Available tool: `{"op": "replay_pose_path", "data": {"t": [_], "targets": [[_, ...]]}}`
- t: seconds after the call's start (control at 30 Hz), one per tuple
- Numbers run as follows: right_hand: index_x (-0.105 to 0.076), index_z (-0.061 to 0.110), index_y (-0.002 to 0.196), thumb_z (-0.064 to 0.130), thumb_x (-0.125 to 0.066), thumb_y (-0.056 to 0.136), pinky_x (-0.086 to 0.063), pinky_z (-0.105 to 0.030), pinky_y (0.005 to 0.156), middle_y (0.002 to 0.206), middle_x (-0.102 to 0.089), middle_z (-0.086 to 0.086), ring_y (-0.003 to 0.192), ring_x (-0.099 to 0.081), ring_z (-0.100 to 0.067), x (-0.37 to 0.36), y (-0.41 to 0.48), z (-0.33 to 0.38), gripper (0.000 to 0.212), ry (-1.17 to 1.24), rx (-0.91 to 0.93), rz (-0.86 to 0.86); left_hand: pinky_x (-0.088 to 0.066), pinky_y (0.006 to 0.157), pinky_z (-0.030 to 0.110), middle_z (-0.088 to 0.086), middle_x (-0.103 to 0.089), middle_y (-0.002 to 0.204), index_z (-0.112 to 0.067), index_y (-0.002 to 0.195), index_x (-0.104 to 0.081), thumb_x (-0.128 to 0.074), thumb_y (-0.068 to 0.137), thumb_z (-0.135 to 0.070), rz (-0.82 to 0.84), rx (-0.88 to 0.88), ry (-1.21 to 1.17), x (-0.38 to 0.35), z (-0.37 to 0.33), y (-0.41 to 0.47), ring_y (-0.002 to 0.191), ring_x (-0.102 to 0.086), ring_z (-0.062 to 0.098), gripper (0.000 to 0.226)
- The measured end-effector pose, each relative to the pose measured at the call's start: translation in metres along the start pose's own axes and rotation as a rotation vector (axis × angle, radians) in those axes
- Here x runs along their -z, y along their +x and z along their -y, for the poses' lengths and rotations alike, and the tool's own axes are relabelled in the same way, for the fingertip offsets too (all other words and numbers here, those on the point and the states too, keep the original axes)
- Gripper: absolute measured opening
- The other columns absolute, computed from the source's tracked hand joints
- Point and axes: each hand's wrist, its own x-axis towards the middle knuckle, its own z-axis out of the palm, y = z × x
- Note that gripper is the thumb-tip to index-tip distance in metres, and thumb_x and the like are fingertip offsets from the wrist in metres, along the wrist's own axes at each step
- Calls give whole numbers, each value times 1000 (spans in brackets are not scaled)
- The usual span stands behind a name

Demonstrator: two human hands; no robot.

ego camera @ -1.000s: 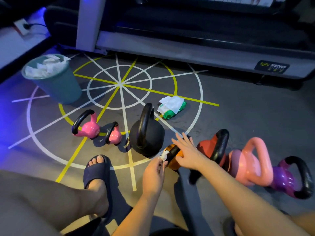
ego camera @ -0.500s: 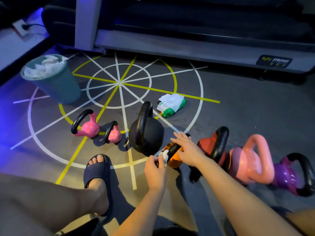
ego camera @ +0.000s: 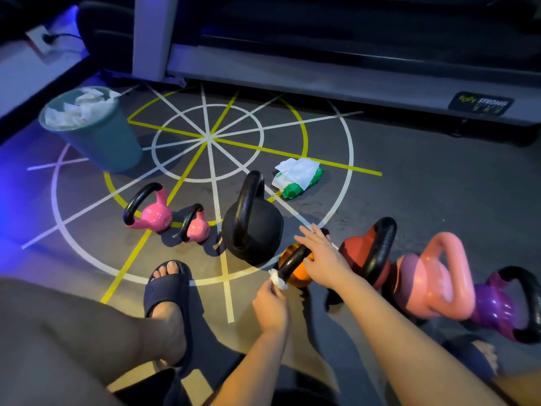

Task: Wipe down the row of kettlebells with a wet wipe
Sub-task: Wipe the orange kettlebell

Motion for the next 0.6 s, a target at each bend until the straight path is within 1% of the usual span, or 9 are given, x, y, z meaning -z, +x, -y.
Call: {"op": "replay_pose_path", "data": {"t": [0.07,0.17,0.23,0.3,0.4,0.43,0.5,0.57,0.6], "targets": [[-38,28,152,1,-46,94,5,-38,125,164,-14,16,152,8,-4,0,0,0,64,0,9,-5,-55,78,36,-3,-63,78,-18,89,-67,-54,101,-11,-16,0,8,-2,-3,-3,77,-61,12,20],[-40,27,151,0,-46,94,5,-38,125,164,-15,15,152,8,-4,-2,1,0,64,34,2,-17,-48,73,25,-9,-66,81,-22,101,-68,-57,102,-18,-56,-92,-48,-7,-11,-17,78,-62,4,12],[-40,26,151,0,-46,94,5,-38,125,164,-16,14,152,8,-5,-4,2,2,63,40,-4,-29,-46,76,24,-9,-68,86,-27,107,-66,-58,101,-18,-62,-91,-82,-7,-12,-20,83,-63,5,13],[-41,25,151,0,-46,93,5,-39,125,164,-17,14,152,8,-5,-5,2,6,62,39,-11,-37,-48,78,27,-6,-68,87,-25,104,-67,-59,100,-14,-55,-35,-58,-7,-7,-9,85,-64,10,14],[-41,25,150,1,-46,93,3,-41,125,164,-18,14,151,9,-4,-6,1,5,62,43,-15,-34,-49,77,31,-2,-65,79,-17,88,-69,-61,96,-9,38,58,-27,-8,1,11,82,-64,17,13],[-41,26,150,1,-46,93,1,-43,126,164,-18,15,151,9,-4,-6,1,4,62,47,-18,-30,-51,78,32,0,-65,79,-17,86,-68,-62,95,-8,69,102,-25,-9,4,16,82,-63,17,14],[-41,28,150,2,-47,93,-10,-47,125,163,-18,17,151,8,-4,-6,1,1,63,43,-27,-19,-55,86,38,2,-67,82,-19,85,-68,-64,93,-10,151,186,-19,-13,5,26,86,-65,20,12],[-40,30,150,4,-48,94,-20,-48,123,163,-16,19,151,8,-4,-5,2,0,63,29,-45,-2,-57,90,43,3,-70,88,-21,90,-68,-71,88,-16,252,285,-85,-17,6,33,89,-67,22,5],[-40,31,151,4,-49,94,-22,-48,123,163,-16,20,151,8,-4,-4,2,0,63,25,-58,4,-58,91,44,4,-71,90,-21,93,-68,-74,87,-19,287,333,-118,-18,4,35,89,-67,22,9]]}}
